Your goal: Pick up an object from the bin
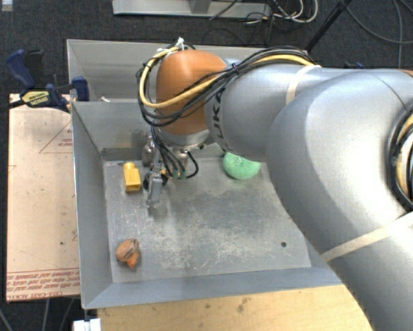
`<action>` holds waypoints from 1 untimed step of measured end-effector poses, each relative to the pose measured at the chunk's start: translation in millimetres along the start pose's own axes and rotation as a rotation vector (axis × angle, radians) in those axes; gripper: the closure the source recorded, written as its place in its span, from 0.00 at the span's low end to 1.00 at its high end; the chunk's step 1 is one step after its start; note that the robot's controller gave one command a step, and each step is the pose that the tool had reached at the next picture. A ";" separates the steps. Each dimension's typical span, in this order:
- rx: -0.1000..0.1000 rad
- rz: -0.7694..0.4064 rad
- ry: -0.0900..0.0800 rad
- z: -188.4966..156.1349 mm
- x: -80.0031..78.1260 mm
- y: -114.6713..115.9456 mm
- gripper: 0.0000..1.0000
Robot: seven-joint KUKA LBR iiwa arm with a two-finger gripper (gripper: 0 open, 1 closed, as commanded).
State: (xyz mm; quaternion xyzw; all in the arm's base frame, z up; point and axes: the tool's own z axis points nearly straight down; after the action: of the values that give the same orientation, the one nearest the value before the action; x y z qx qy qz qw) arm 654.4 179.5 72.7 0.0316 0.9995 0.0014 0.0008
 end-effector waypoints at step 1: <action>0.001 0.000 0.002 1.8 0.9 -0.3 0.00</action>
Offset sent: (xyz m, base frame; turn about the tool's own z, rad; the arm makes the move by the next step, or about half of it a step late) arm 0.0003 0.0171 0.0051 -0.1452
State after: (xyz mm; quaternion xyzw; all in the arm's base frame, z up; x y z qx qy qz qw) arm 653.5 179.2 70.9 0.0318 0.9995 0.0011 -0.0004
